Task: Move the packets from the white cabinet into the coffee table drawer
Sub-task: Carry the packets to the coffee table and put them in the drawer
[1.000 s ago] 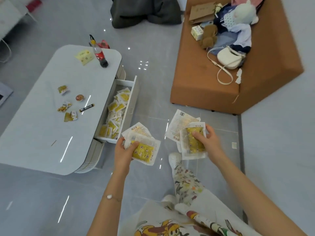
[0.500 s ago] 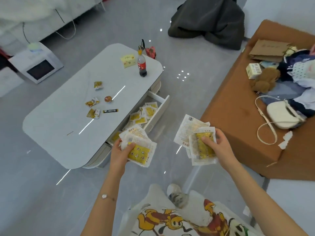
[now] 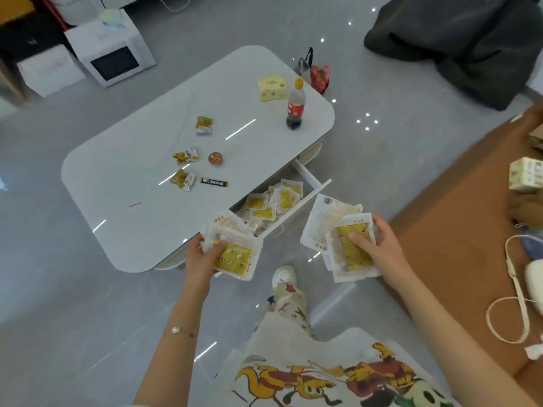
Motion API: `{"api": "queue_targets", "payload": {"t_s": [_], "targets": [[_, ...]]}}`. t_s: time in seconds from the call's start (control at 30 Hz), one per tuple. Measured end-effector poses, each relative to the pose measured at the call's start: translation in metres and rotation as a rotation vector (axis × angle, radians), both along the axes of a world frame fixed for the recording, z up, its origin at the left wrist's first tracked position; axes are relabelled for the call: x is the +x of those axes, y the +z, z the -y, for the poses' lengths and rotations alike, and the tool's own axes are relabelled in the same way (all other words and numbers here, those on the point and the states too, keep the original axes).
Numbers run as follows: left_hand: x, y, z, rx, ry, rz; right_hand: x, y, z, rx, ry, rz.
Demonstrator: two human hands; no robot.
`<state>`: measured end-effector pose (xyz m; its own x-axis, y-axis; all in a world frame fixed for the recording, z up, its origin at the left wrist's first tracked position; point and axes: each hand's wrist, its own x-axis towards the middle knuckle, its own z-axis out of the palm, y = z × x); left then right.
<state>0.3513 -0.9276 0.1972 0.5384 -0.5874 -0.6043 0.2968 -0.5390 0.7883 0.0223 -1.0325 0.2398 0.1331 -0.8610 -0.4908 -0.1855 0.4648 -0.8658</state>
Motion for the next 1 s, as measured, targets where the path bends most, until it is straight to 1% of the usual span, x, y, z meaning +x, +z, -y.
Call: {"api": "queue_targets", "payload": {"t_s": [0.3,0.4,0.5,0.6,0.77,0.87,1.0], "targets": [[0.017,-0.031,0.060,0.075,0.144,-0.027,0.057,-0.019,0.116,0.100,0.180,-0.032],[0.021,-0.063,0.070,0.115,0.205,-0.064,0.077,-0.052,0.151,0.131,0.295,-0.102],[0.022,-0.123,0.077,0.203,0.284,-0.103,0.100,-0.118,0.181,0.146,0.454,-0.174],[0.020,-0.201,0.087,0.281,0.399,-0.155,0.124,-0.207,0.205,0.194,0.587,-0.231],[0.020,-0.327,0.119,0.280,0.557,-0.174,0.171,-0.361,0.236,0.170,0.739,-0.282],[0.024,-0.395,0.136,0.275,0.607,-0.155,0.198,-0.433,0.246,0.169,0.742,-0.272],[0.036,-0.459,0.151,0.339,0.604,-0.064,0.221,-0.500,0.246,0.170,0.724,-0.274]]}}
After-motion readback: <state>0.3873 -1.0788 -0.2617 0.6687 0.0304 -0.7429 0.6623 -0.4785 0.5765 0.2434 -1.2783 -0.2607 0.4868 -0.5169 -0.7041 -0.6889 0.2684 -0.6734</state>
